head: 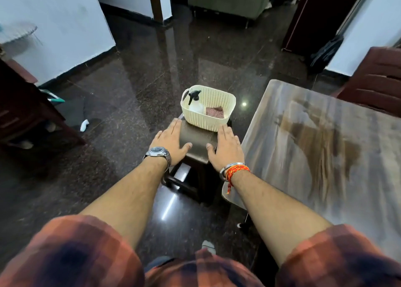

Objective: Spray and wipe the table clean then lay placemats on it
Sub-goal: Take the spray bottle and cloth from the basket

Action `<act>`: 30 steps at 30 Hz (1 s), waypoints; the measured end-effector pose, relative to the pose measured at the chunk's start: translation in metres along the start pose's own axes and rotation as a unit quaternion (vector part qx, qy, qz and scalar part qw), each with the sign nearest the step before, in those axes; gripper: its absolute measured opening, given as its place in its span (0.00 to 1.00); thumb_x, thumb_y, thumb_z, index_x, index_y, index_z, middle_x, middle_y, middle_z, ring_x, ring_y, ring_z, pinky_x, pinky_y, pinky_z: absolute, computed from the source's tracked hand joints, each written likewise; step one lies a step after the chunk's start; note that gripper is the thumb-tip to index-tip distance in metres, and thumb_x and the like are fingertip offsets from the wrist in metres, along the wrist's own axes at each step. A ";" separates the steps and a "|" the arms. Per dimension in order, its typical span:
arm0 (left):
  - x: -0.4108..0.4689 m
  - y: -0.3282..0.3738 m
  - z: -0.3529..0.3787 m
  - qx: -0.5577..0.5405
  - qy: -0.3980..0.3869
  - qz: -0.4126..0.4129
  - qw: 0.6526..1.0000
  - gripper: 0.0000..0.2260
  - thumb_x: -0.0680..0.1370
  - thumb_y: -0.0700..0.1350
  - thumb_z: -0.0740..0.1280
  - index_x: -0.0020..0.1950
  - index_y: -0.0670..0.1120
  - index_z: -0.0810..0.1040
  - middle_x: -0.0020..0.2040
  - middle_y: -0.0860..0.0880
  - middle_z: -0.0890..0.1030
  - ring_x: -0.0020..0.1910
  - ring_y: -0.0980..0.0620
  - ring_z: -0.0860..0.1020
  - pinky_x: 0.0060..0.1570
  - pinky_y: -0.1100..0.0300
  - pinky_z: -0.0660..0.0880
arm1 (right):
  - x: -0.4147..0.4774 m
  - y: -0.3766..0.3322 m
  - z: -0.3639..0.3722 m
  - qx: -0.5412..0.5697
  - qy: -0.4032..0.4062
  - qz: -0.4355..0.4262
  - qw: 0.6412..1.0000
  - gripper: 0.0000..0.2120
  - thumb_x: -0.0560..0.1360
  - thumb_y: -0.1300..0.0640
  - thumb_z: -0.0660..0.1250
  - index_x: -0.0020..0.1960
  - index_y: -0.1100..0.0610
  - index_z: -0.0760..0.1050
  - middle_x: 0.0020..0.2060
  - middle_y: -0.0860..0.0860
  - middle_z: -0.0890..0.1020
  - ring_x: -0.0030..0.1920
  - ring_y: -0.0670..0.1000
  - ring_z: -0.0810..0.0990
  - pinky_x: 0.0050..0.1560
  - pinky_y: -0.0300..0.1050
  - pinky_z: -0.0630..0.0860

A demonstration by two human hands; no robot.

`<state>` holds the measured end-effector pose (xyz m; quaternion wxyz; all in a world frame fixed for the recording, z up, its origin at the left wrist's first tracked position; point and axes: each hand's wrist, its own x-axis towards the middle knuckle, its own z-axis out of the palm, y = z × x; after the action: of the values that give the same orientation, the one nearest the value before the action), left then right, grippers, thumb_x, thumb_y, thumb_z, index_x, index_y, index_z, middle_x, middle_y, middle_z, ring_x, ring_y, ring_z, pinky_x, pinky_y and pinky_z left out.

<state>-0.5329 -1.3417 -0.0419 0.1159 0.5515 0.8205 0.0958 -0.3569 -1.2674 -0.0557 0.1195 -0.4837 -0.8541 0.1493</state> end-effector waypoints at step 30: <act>0.400 -0.089 0.092 -0.246 -0.166 -0.086 0.951 0.38 0.78 0.42 0.71 0.81 0.43 0.51 0.79 0.45 0.65 0.74 0.45 0.69 0.72 0.51 0.67 | 0.352 0.037 0.156 0.016 -0.258 0.240 0.936 0.32 0.78 0.43 0.57 0.78 0.52 0.51 0.78 0.55 0.44 0.77 0.58 0.48 0.76 0.53 0.49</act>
<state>-0.7307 -1.0015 -0.1887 0.3906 0.4414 0.7847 0.1917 -0.5589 -0.9678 -0.1927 -0.1369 -0.6172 -0.7115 0.3067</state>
